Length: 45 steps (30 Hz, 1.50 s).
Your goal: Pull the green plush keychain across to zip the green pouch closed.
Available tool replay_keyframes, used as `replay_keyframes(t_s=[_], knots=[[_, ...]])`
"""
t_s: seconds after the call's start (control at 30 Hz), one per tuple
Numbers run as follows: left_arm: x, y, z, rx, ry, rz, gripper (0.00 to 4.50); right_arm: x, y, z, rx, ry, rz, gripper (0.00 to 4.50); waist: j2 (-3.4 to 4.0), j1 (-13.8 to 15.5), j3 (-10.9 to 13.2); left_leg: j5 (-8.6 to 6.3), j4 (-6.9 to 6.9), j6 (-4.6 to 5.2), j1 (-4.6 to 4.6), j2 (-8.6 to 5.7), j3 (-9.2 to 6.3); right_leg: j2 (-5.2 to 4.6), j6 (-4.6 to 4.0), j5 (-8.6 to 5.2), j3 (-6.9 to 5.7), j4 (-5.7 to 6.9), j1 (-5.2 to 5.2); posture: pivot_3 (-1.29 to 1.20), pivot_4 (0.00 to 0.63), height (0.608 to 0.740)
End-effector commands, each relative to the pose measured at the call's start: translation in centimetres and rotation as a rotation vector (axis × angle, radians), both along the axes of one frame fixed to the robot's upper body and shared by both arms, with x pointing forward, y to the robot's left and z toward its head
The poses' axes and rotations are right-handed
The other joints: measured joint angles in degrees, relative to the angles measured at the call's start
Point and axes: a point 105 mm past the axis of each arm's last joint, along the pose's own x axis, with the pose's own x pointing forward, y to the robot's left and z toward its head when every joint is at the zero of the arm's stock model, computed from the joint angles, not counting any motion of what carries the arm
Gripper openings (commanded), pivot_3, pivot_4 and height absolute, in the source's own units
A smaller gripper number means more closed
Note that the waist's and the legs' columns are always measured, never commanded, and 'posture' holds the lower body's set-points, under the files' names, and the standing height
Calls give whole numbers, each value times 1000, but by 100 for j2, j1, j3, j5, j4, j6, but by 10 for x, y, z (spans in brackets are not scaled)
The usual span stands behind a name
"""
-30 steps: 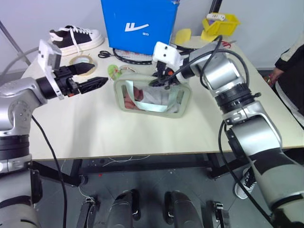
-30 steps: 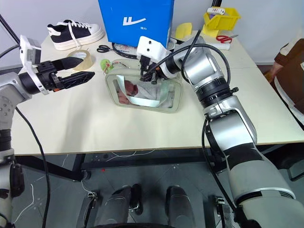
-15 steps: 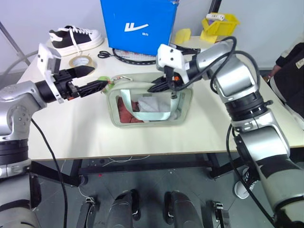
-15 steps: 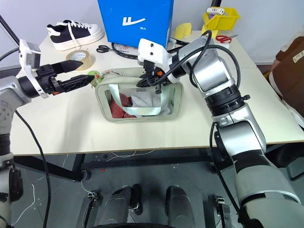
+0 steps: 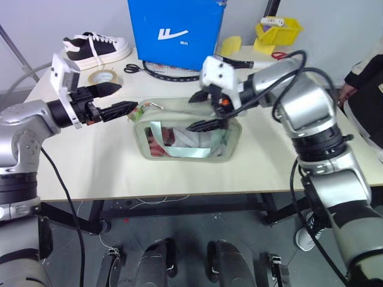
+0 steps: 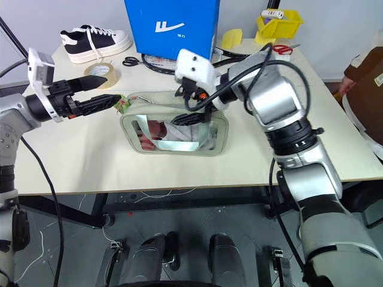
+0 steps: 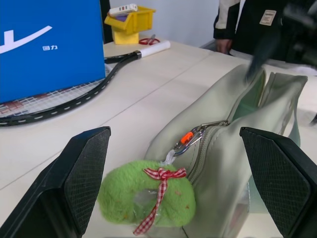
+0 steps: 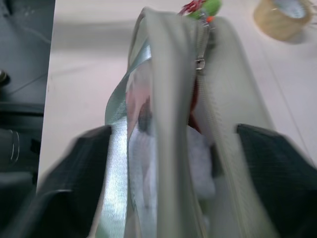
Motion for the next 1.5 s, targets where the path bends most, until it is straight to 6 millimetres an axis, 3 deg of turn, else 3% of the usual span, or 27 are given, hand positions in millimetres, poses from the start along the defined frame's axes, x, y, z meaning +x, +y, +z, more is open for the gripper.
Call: replay_keyframes(t_s=[0.03, 0.17, 0.23, 0.27, 0.47, 0.73, 0.9, 1.0, 1.23, 1.4, 1.5], knots=[[-3, 4, 12, 27, -60, 1, 4500, -10, -27, 18, 12, -69, -27, 4065, -2, 9, -1, -14, -1, 23, 0, 0, -1, -1, -1, 0, 0, -2, 0, 0, 150, 716], [-1, 14, 2, 45, -30, 14, 4500, -13, -47, -2, -30, -42, -59, 4065, -3, -19, -2, -19, -3, 29, 4, 1, -2, -3, -2, 0, 1, -7, 3, 0, 150, 716], [2, 18, -5, 47, -6, 18, 4500, -10, -52, -13, -54, -36, -73, 3533, -3, -45, -2, -18, -5, 29, 5, 3, -2, -3, -3, 0, 2, -6, 1, 0, 150, 716], [4, 20, -8, 44, 6, 26, 4500, -7, -54, -18, -58, -36, -83, 3174, -2, -53, -1, -18, -5, 29, 6, 4, -1, -1, -3, 0, 3, -5, 0, 0, 150, 716], [16, 30, -24, 39, 66, 32, 4500, -2, -53, -26, -43, -23, -97, 71, -2, -28, -1, -18, -3, 31, 5, 4, 0, -1, -3, 0, 3, -4, -2, 0, 150, 716], [33, 43, -26, 85, 62, 50, 4500, -3, -50, -23, -34, -28, -87, 26, -3, -28, -1, -20, -1, 31, 0, 3, -4, -6, -7, 0, 1, -7, -4, 0, 150, 716], [49, 29, -39, 135, 64, 18, 4500, -2, -49, -21, -31, -43, -86, 26, -3, -20, -1, -20, -1, 32, -2, 3, -3, -7, -7, 0, 2, -7, -7, 0, 150, 716], [59, 19, -41, 137, 39, 16, 3598, -3, -49, -18, -23, -46, -89, 0, -3, -23, -1, -22, 3, 36, -6, 2, -3, -8, -7, 0, 1, -7, -8, 0, 150, 716], [60, 23, -31, 148, -3, 19, 35, -3, -49, -17, -11, -51, -97, 0, -3, -33, -1, -15, 12, 46, -44, 5, -4, -2, -4, 2, 0, -2, -39, 0, 150, 716], [40, 49, -4, 181, -5, 19, 35, -2, -47, -20, -4, -44, -101, 0, -3, -57, -1, -16, 23, 50, -57, 7, -6, 2, -4, 3, -4, 0, -47, 0, 150, 716], [30, 38, 12, 153, -6, -70, 35, -2, -47, -21, -6, -45, -101, 0, -3, -30, -1, -15, 22, 50, -61, 7, -6, 5, -1, 4, -6, 2, -51, 0, 150, 716]])
